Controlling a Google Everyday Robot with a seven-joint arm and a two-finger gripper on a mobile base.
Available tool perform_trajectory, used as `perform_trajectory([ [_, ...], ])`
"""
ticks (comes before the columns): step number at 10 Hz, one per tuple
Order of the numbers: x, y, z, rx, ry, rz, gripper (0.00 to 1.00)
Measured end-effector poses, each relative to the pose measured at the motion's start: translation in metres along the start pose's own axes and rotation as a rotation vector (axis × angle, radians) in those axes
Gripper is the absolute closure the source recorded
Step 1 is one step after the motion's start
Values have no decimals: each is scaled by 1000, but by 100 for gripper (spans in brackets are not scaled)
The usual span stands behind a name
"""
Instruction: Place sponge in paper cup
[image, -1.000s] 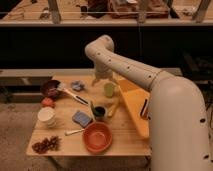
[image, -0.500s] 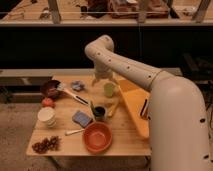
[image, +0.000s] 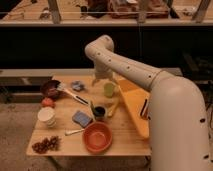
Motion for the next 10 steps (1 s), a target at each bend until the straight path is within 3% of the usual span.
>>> perform_trajectory([
  [7, -1, -1, -1, 3, 4, -12, 20],
  [9, -10, -11, -10, 58, 26, -100, 20],
  [10, -21, -26, -17, 101, 37, -183, 20],
])
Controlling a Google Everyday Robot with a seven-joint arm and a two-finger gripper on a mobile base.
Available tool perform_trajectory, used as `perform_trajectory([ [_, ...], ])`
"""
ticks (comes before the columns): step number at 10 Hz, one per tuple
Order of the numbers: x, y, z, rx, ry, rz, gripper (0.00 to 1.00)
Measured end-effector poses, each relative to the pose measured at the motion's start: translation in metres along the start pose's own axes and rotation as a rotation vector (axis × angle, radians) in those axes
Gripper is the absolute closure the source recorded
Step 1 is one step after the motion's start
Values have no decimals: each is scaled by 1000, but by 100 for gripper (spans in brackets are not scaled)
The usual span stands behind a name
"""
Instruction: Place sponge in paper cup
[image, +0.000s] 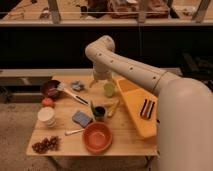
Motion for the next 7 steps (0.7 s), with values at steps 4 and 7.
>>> perform_trajectory([
  [4, -31, -90, -14, 114, 30, -296, 20],
  [7, -29, -87, -14, 107, 37, -298, 20],
])
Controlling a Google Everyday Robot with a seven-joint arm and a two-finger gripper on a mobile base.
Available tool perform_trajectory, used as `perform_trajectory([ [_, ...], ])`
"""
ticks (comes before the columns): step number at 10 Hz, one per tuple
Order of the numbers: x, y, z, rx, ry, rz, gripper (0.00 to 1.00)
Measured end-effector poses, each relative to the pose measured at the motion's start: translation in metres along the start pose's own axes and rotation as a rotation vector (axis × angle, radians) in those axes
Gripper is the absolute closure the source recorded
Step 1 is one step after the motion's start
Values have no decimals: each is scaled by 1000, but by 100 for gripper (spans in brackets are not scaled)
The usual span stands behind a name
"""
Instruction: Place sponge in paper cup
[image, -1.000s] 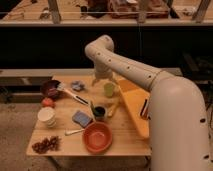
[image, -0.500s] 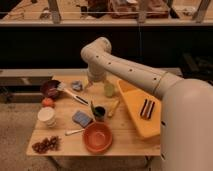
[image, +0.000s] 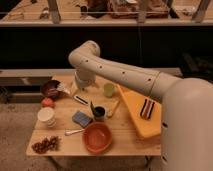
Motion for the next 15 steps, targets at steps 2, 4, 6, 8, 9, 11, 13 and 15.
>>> perform_trajectory([
  [2, 1, -6, 3, -1, 0, -26, 20],
  [4, 5, -23, 21, 1, 3, -119, 20],
  [6, 6, -52, 50, 33, -16, -228, 20],
  [8, -4, -62, 75, 73, -45, -280, 20],
  [9, -14, -71, 93, 107, -67, -318, 20],
  [11, -29, -82, 119, 151, -103, -378, 20],
  [13, -41, -86, 133, 178, -146, -425, 20],
  [15, -47, -92, 140, 186, -166, -450, 20],
])
